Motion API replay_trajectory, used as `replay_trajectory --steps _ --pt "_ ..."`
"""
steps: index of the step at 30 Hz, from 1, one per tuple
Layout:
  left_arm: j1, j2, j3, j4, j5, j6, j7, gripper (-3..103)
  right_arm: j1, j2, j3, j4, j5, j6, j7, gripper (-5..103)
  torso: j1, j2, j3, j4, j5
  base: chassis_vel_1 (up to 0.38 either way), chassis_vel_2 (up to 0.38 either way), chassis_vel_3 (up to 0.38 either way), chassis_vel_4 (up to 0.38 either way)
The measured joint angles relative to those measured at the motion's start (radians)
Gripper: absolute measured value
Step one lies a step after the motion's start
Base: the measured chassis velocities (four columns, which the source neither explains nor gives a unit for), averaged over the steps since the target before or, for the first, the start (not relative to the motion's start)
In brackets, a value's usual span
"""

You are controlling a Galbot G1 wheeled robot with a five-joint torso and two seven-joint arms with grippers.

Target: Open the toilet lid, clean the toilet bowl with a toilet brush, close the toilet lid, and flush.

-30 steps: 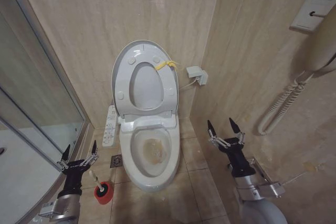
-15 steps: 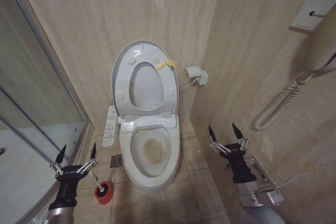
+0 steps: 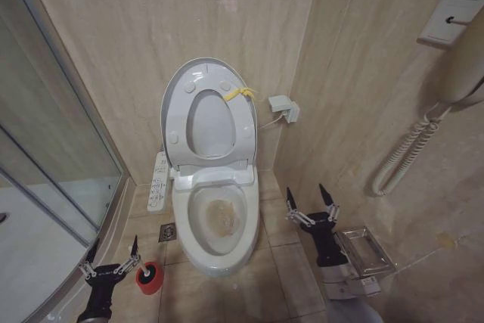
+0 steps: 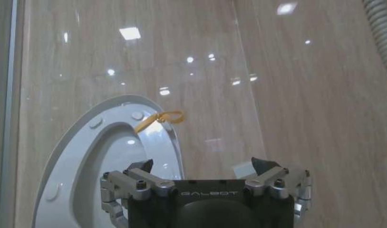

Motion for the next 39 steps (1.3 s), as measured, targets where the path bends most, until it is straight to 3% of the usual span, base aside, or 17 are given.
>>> replay_trajectory --steps 2,4,7,8,11,15,31,32,38,39 --pt "-0.06 0.016 0.002 0.085 -0.04 -0.016 0.045 100 0.003 0.001 -0.004 -0.008 0.0 0.0 0.002 100 0.0 0.0 0.0 -0.0001 -0.0001 0.0 0.0 0.0 0.0" --pt "-0.086 0.022 0.003 0.118 -0.045 -0.023 0.063 100 0.004 0.002 -0.004 -0.011 0.0 0.0 0.003 100 0.0 0.0 0.0 -0.0004 -0.0003 0.0 0.0 0.0 0.0" --pt "-0.186 0.034 0.013 0.27 -0.047 -0.041 0.112 100 0.002 0.003 0.004 -0.015 0.007 0.002 0.008 100 0.0 0.0 0.0 -0.0003 -0.0001 0.0 0.0 0.0 0.0" --pt "-0.186 0.034 0.013 0.27 -0.047 -0.041 0.112 100 0.002 0.003 0.004 -0.015 0.007 0.002 0.008 100 0.0 0.0 0.0 -0.0003 -0.0001 0.0 0.0 0.0 0.0" --pt "-0.264 0.035 0.017 0.442 -0.01 -0.064 0.143 100 0.0 -0.002 0.008 -0.019 0.019 0.006 0.012 100 0.0 0.0 0.0 -0.0003 -0.0002 0.0 0.0 0.0 0.0" --pt "-0.311 0.025 0.01 0.555 0.008 -0.077 0.148 100 0.002 -0.019 0.0 -0.032 0.025 0.012 0.012 100 0.0 0.0 0.0 0.0002 0.0002 0.0 0.0 0.0 0.0" --pt "-0.403 0.004 0.009 0.698 0.041 -0.076 0.144 100 0.017 -0.032 -0.015 -0.059 0.026 0.025 0.011 100 0.0 0.0 0.0 -0.0002 0.0001 0.0 0.0 0.0 0.0" --pt "-0.402 0.002 0.009 0.701 0.041 -0.075 0.146 82 0.018 -0.033 -0.013 -0.06 0.027 0.026 0.011 100 0.0 0.0 0.0 -0.0001 0.0001 0.0 0.0 0.0 0.0" --pt "-0.392 -0.011 0.009 0.692 0.042 -0.074 0.147 82 0.02 -0.036 -0.012 -0.073 0.031 0.037 0.012 100 0.0 0.0 0.0 -0.0002 0.0001 0.0 0.0 0.0 0.0" --pt "-0.389 -0.013 0.008 0.686 0.041 -0.074 0.147 56 0.022 -0.037 -0.012 -0.077 0.032 0.04 0.012 100 0.0 0.0 0.0 -0.0002 0.0001 0.0 0.0 0.0 0.0"
